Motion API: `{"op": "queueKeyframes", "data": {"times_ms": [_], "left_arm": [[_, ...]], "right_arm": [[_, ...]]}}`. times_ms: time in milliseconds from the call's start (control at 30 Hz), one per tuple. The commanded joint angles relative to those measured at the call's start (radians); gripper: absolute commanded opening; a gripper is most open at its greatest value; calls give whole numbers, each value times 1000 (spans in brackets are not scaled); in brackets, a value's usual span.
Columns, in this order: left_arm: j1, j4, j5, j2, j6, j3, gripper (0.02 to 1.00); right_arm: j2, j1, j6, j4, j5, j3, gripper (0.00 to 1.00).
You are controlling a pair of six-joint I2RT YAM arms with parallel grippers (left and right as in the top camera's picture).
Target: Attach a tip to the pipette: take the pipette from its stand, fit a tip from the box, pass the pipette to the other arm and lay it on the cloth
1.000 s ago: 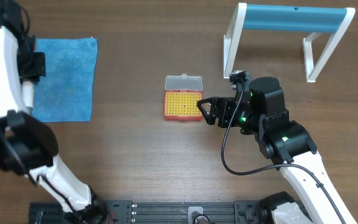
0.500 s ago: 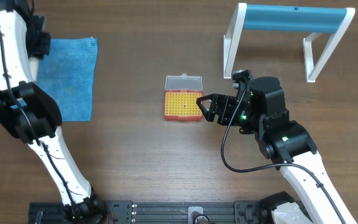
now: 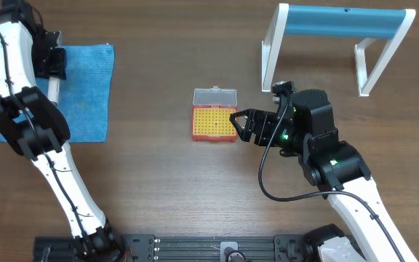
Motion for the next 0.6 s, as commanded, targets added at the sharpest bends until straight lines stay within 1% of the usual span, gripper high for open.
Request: {"op": "queueKeyframes", "data": {"times_ms": [33, 167, 233, 300, 567, 600], "left_arm": [[-2, 6, 18, 53, 21, 17, 29], [-2, 3, 14, 74, 21, 16, 29], [-2, 7, -24, 74, 21, 16, 29], [-2, 6, -44, 74, 28, 16, 29], [-2, 7, -46, 74, 28, 16, 29], [-2, 6, -46, 74, 28, 16, 73]], "right_arm": [[-1, -7, 18, 5, 13, 13, 893], [-1, -7, 34, 5, 13, 13, 895], [-1, -6, 34, 5, 11, 13, 895], [-1, -6, 34, 5, 12, 13, 893], [-1, -6, 37, 5, 12, 13, 893], [-1, -6, 37, 5, 12, 13, 895]]}}
